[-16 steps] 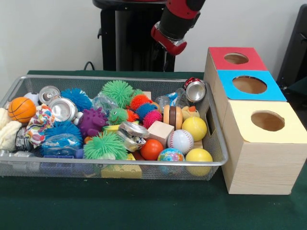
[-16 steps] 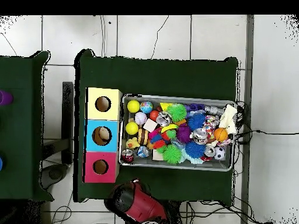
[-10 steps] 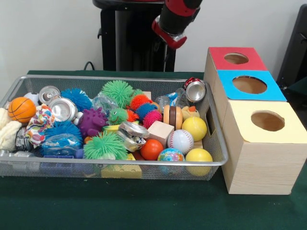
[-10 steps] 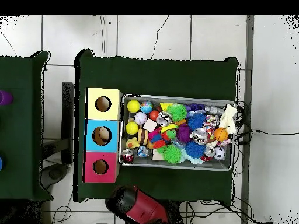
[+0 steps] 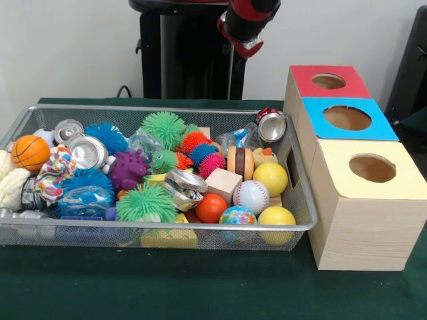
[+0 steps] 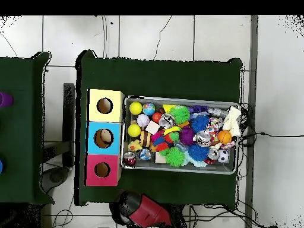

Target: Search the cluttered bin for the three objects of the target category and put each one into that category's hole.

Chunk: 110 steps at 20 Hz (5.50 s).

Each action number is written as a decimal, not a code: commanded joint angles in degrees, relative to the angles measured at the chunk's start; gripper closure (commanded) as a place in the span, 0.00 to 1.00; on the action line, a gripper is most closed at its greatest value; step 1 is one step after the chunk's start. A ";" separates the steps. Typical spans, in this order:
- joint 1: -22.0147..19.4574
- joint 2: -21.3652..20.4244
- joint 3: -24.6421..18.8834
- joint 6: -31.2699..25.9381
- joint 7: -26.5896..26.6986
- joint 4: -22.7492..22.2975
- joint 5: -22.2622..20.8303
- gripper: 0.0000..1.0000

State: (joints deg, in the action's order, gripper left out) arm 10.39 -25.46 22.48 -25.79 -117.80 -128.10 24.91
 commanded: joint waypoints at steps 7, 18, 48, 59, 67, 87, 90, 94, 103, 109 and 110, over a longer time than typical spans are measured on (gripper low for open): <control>-7.50 9.55 -8.89 12.67 -9.77 7.55 2.59 0.00; -8.01 10.18 -11.31 19.26 -15.16 7.74 6.20 0.00; -8.70 6.50 -20.06 28.51 -22.52 5.54 9.66 0.00; -7.34 4.86 -18.25 23.72 -22.75 6.61 11.04 0.00; -7.05 6.40 -17.46 21.66 -21.71 9.71 12.58 0.00; -0.48 15.03 -12.38 17.10 -19.29 21.24 14.74 0.00; -1.40 15.40 -12.23 15.87 -18.01 22.53 13.69 0.00; 0.04 15.64 -9.84 11.37 -19.50 24.23 14.00 0.00; 1.53 15.62 -8.41 9.41 -20.15 25.86 13.55 0.00; 5.11 17.35 -3.38 0.46 -23.75 30.26 13.16 0.00; 5.08 17.05 -3.36 -0.06 -23.77 30.13 13.21 0.00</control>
State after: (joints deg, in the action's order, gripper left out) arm 14.38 -13.01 21.98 -26.70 -126.69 -117.50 34.62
